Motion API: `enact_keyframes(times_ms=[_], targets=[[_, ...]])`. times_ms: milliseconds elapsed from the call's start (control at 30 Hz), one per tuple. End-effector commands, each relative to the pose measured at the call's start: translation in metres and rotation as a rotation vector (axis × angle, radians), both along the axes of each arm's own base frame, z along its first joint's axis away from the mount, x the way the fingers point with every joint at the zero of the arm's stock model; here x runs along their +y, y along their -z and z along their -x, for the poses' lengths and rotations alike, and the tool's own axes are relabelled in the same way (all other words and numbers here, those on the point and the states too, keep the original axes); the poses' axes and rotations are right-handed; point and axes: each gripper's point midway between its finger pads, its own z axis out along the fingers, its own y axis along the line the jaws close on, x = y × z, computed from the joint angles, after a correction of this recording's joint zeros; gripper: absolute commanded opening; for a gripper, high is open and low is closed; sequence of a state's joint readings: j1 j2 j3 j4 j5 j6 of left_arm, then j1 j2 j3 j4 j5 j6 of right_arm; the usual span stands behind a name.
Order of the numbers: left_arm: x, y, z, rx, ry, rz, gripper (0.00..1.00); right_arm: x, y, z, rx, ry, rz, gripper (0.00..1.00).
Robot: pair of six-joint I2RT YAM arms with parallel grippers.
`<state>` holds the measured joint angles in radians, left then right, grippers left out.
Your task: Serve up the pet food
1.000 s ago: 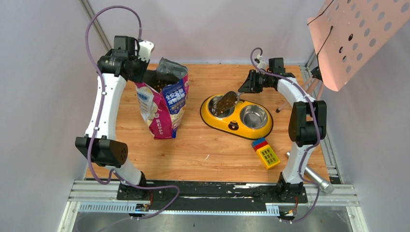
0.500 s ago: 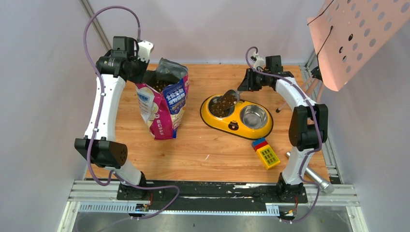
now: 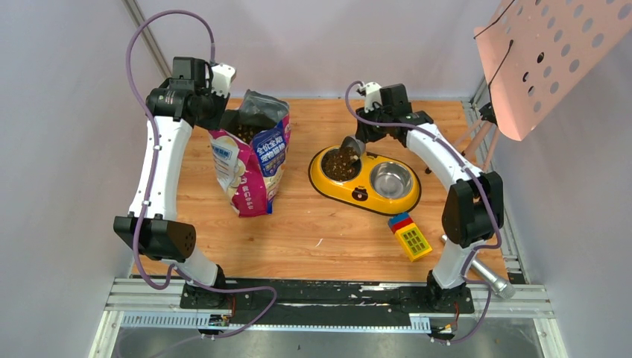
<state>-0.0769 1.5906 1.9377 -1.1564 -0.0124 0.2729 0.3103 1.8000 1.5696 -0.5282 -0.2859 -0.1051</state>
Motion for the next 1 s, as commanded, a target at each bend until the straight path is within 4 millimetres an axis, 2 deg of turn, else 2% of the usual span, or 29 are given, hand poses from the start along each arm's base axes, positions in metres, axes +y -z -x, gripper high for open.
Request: enact_keyframes(times_ms=[0,100,233,300,467,533,600,700,833,967], targets=[[-0.001,-0.102,0.003,-0.355,0.007,0.051,0.00,-0.003,-0.039,-0.002,-0.174,0.015,0.132,0.00],[-0.003,-0.102,0.002,-0.355,0.012,0.058,0.00,-0.002,-0.049,0.002,-0.211,0.014,0.172,0.00],[-0.007,-0.099,-0.001,-0.344,0.024,0.074,0.00,-0.001,-0.075,0.008,-0.260,0.014,0.172,0.00],[-0.009,-0.097,-0.004,-0.338,0.029,0.083,0.00,0.002,-0.081,0.014,-0.272,-0.003,0.184,0.00],[-0.015,-0.095,-0.011,-0.331,0.038,0.113,0.00,0.010,-0.070,0.034,-0.250,-0.057,0.231,0.00],[-0.016,-0.096,-0.012,-0.332,0.044,0.121,0.00,0.010,-0.072,0.036,-0.250,-0.054,0.240,0.00],[-0.017,-0.095,-0.014,-0.330,0.049,0.124,0.00,0.011,-0.088,0.035,-0.280,-0.048,0.224,0.00],[-0.020,-0.092,-0.016,-0.322,0.055,0.136,0.00,0.013,-0.127,0.033,-0.338,-0.020,0.171,0.00],[-0.027,-0.091,-0.018,-0.319,0.064,0.178,0.00,0.029,-0.179,0.042,-0.383,-0.024,0.013,0.00],[-0.036,-0.088,-0.020,-0.296,0.085,0.226,0.00,0.045,-0.224,0.042,-0.419,-0.026,-0.124,0.00]])
